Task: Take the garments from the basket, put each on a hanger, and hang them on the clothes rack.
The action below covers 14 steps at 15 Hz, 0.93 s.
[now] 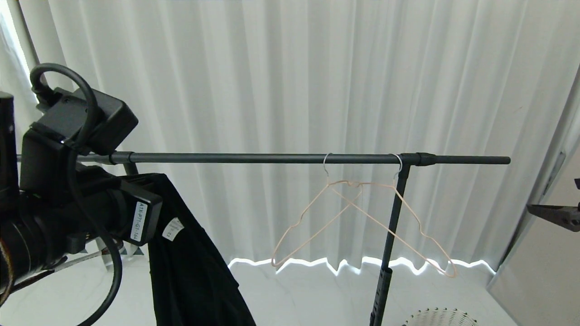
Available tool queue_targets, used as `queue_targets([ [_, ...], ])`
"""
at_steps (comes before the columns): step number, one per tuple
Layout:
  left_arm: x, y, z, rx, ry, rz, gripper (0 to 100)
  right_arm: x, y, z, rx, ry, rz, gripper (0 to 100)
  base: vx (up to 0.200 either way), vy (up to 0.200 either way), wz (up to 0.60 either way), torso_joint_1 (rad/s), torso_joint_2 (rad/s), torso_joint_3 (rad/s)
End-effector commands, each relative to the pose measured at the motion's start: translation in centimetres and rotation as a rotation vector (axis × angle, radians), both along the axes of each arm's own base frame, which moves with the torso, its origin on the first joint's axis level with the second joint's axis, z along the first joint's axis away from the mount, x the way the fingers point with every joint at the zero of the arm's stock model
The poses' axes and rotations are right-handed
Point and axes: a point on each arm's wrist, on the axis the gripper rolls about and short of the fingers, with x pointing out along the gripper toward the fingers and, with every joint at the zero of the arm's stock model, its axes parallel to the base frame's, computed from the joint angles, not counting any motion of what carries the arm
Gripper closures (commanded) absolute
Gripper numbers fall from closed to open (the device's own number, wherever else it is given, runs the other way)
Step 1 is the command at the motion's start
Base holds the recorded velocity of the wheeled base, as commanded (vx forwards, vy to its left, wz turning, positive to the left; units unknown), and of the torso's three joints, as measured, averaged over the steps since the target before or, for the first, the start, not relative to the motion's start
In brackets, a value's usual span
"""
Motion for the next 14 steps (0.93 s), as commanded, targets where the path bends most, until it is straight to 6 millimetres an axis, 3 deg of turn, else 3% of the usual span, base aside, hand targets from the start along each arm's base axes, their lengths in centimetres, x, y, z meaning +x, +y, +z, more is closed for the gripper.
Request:
queue_targets([
  [1, -0.7, 0.5, -0.5, 0.005, 0.005, -0.001, 100, 0.6, 0.0, -0.3, 0.019, 0.019, 0.034, 0, 0.0, 0.0, 0.0, 0.0, 0.0, 0.0],
  [4, -1.5, 1.1, -0.8, 0.001, 0.001, 0.002, 100, 1.9, 0.3, -1.2, 0.072, 0.071, 0.132, 0, 0.0, 0.0, 0.0, 0.0, 0.0, 0.0],
  [10, -1.8, 1.5, -0.3, -0.009, -0.04, 0.037, 100, 8.6, 0.5, -5.4, 0.112, 0.16, 0.228, 0, 0.0, 0.0, 0.0, 0.0, 0.0, 0.0],
  [14, -1.7, 1.5, 0.0, -0.02, -0.075, 0.065, 100, 11.2, 2.3, -8.2, 0.14, 0.246, 0.323, 0, 0.0, 0.0, 0.0, 0.0, 0.0, 0.0],
])
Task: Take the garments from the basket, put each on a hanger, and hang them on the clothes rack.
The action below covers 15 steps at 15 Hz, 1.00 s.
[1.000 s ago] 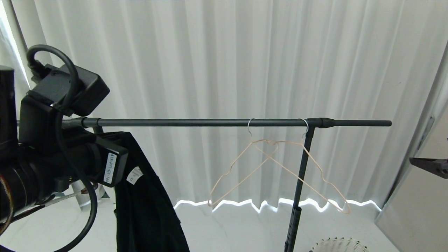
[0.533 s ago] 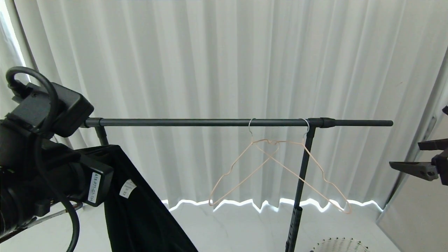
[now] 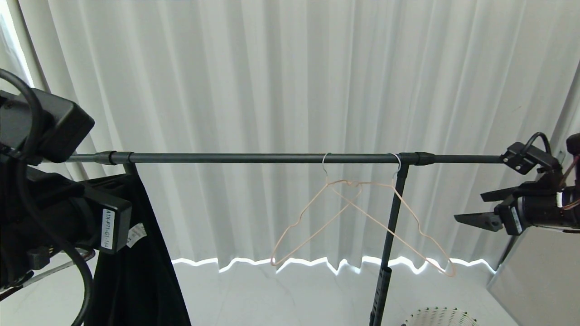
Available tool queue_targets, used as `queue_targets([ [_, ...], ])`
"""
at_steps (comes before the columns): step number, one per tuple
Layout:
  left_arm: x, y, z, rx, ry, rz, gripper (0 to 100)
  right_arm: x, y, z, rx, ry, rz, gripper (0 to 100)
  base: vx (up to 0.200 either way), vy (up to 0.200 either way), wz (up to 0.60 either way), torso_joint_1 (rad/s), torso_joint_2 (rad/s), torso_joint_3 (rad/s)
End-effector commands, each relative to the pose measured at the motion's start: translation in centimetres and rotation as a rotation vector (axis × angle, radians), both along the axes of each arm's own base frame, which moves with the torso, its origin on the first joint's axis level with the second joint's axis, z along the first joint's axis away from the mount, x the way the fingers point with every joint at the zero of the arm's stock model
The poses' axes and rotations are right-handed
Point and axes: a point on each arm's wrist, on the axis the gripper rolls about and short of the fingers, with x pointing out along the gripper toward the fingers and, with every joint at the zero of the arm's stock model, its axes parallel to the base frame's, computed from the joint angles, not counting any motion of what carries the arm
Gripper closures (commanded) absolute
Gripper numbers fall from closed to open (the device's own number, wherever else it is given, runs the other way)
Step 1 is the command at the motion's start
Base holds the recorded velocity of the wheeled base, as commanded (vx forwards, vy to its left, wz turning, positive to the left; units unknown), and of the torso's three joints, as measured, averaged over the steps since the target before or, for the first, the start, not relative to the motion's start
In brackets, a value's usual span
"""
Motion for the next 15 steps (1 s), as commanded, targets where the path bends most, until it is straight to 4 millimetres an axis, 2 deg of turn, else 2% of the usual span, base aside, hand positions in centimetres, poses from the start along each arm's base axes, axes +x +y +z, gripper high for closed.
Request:
queue_targets([
  [1, 0.0, 0.0, 0.1, -0.005, -0.009, 0.004, 100, 2.4, 1.5, -2.8, 0.002, 0.066, 0.054, 0, 0.0, 0.0, 0.0, 0.0, 0.0, 0.0],
  [3, 0.0, 0.0, 0.5, -0.016, -0.026, 0.012, 100, 4.1, 2.3, -4.6, 0.002, 0.077, 0.077, 0, 0.0, 0.0, 0.0, 0.0, 0.0, 0.0],
  [8, -0.1, 0.0, 1.2, 0.012, -0.056, -0.008, 100, 6.2, 2.6, -8.1, 0.008, 0.138, 0.09, 0, 0.0, 0.0, 0.0, 0.0, 0.0, 0.0],
  [10, -0.3, 0.2, 1.3, 0.012, -0.062, -0.007, 100, 7.6, 2.8, -9.3, 0.027, 0.11, 0.108, 0, 0.0, 0.0, 0.0, 0.0, 0.0, 0.0],
  [15, -0.4, 0.2, 1.2, 0.019, -0.061, -0.009, 100, 11.2, 3.7, -10.0, 0.08, 0.086, 0.149, 0, 0.0, 0.0, 0.0, 0.0, 0.0, 0.0],
])
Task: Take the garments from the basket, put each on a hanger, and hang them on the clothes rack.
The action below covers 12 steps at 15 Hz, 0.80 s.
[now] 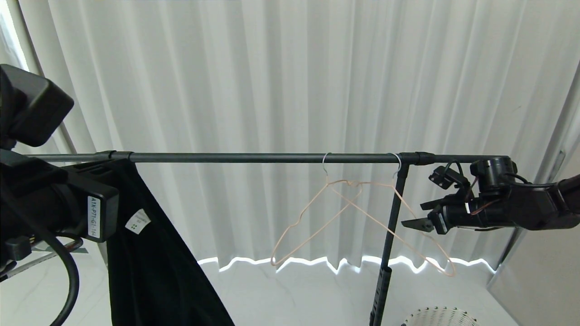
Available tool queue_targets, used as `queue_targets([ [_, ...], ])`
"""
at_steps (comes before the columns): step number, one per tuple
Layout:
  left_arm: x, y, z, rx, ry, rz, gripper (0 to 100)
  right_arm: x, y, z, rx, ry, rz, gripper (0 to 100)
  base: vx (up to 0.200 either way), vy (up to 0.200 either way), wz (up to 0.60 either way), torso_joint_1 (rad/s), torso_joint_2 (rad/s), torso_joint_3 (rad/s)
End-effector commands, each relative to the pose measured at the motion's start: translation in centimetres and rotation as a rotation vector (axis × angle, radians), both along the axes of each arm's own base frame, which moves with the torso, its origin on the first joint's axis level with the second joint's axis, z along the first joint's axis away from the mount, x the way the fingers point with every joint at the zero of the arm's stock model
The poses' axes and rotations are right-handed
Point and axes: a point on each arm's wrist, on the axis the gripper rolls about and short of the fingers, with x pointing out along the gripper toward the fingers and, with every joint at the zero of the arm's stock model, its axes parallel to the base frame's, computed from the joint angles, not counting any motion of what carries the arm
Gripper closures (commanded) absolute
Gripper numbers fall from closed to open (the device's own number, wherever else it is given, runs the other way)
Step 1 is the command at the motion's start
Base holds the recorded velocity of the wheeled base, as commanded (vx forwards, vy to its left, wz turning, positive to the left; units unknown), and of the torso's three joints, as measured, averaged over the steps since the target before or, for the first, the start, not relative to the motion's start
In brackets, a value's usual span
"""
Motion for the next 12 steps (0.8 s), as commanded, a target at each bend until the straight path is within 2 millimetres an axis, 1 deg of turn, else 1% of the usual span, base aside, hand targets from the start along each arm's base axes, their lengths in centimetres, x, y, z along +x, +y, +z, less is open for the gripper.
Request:
queue_targets([
  [1, 0.0, 0.0, 0.0, 0.001, -0.002, 0.0, 100, 1.2, 0.2, -1.2, 0.017, 0.028, 0.005, 0, 0.0, 0.0, 0.0, 0.0, 0.0, 0.0],
  [12, -0.2, 0.1, 0.2, -0.005, -0.009, 0.0, 100, 1.8, 0.7, -4.2, 0.013, 0.115, 0.01, 0, 0.0, 0.0, 0.0, 0.0, 0.0, 0.0],
])
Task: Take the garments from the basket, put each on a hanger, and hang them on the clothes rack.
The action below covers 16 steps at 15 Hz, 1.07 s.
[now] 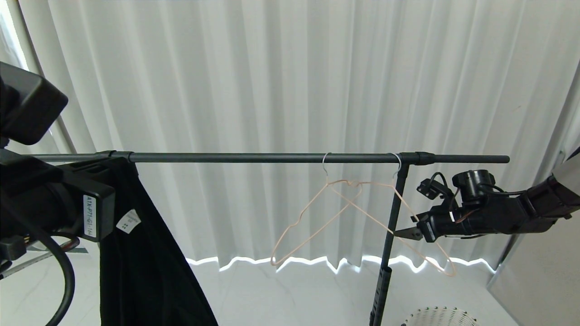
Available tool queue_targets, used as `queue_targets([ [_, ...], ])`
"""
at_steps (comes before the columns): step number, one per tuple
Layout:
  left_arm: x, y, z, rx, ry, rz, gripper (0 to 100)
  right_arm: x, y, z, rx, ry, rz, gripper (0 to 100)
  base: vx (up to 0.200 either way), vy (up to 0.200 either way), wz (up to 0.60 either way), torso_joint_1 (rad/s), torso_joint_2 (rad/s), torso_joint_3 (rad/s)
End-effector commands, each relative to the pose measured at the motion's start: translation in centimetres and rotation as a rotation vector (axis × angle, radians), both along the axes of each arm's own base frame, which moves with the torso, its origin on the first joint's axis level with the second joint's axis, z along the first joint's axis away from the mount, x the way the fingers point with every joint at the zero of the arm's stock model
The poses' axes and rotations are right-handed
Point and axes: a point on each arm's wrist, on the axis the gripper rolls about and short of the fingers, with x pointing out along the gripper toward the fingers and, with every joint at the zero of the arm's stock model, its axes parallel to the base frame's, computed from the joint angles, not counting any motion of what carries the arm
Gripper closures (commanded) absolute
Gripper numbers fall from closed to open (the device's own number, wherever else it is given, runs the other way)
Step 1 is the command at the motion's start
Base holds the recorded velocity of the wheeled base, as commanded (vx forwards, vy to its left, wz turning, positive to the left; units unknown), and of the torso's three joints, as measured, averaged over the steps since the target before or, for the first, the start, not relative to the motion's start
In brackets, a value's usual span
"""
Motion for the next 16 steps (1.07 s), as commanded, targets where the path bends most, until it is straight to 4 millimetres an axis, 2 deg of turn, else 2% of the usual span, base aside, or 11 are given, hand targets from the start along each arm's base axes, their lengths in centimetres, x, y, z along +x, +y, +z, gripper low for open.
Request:
queue_targets([
  [1, 0.0, 0.0, 0.0, -0.001, -0.002, 0.001, 100, 0.1, 0.1, -0.5, -0.001, 0.011, 0.001, 100, 0.0, 0.0, 0.0, 0.0, 0.0, 0.0],
  [9, -0.1, 0.1, 0.1, -0.002, -0.003, 0.002, 100, 0.1, 0.2, -0.1, 0.007, 0.005, -0.003, 100, 0.0, 0.0, 0.0, 0.0, 0.0, 0.0],
  [16, -0.1, 0.1, 0.1, -0.004, -0.006, 0.002, 100, -0.2, 0.1, 1.6, 0.019, -0.028, -0.009, 100, 0.0, 0.0, 0.0, 0.0, 0.0, 0.0],
])
